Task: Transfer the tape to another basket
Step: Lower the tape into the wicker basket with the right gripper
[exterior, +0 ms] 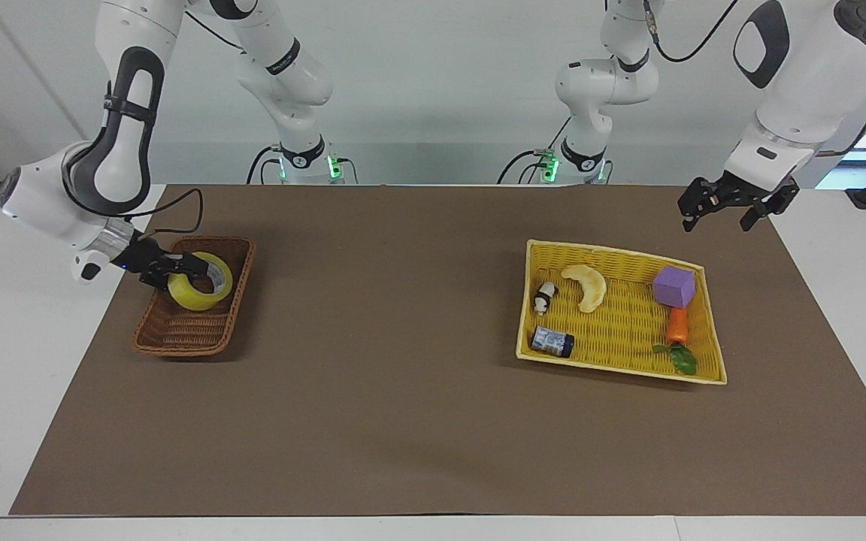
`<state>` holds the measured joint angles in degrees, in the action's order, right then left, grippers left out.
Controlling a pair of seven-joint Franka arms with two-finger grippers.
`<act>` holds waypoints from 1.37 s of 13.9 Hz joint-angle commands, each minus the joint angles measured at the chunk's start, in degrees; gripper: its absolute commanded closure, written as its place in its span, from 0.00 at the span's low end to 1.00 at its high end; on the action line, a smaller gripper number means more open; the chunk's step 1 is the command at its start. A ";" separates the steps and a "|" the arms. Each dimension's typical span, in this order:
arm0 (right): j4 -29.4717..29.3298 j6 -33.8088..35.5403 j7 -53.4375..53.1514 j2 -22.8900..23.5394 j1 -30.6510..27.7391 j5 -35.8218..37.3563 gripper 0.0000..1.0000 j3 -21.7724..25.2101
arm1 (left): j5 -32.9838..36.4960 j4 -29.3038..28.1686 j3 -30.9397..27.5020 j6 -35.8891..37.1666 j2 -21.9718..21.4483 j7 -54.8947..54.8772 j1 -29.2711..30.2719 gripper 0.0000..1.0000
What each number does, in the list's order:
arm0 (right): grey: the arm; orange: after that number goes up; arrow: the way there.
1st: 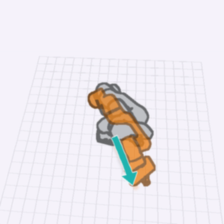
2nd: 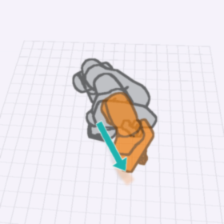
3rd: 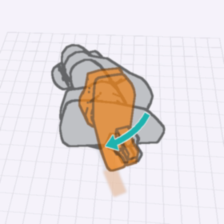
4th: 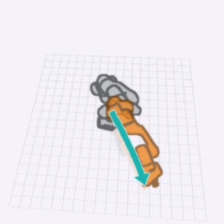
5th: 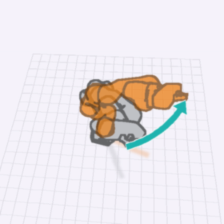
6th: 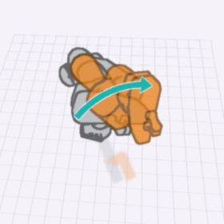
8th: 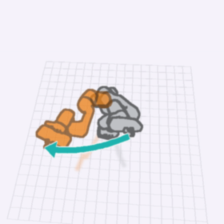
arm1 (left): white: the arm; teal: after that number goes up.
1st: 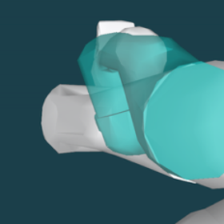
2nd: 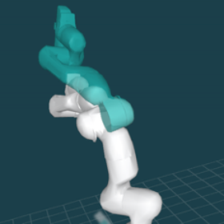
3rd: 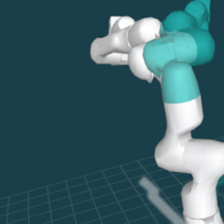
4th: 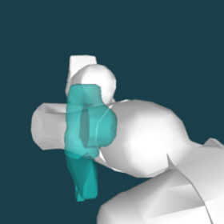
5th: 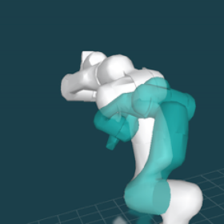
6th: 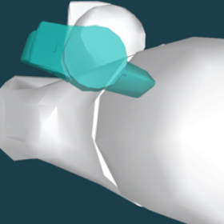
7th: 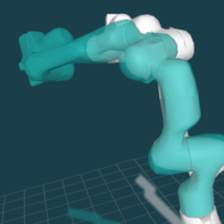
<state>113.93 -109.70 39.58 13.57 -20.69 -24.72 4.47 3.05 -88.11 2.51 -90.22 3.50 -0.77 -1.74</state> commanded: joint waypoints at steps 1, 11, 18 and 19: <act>0.94 -1.30 0.94 -0.83 -0.66 0.29 1.00 -0.95 | -0.24 0.13 0.39 0.93 -0.16 -0.63 0.69 0.00; 1.03 -3.59 0.42 -0.04 0.30 -0.06 0.24 -1.13 | -0.24 0.13 0.39 0.93 -0.16 -0.63 0.69 0.00; -0.99 -3.24 0.50 0.40 0.30 -3.57 0.00 -1.30 | -0.24 0.13 0.39 0.93 -0.16 -0.63 0.69 0.00; -1.78 -3.24 0.33 0.40 0.39 -3.49 0.00 -1.56 | -0.24 0.13 0.39 0.93 -0.16 -0.63 0.69 0.00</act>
<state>113.80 -112.61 39.58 13.73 -20.33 -26.87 3.43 3.05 -88.11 2.51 -90.19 3.50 -0.77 -1.74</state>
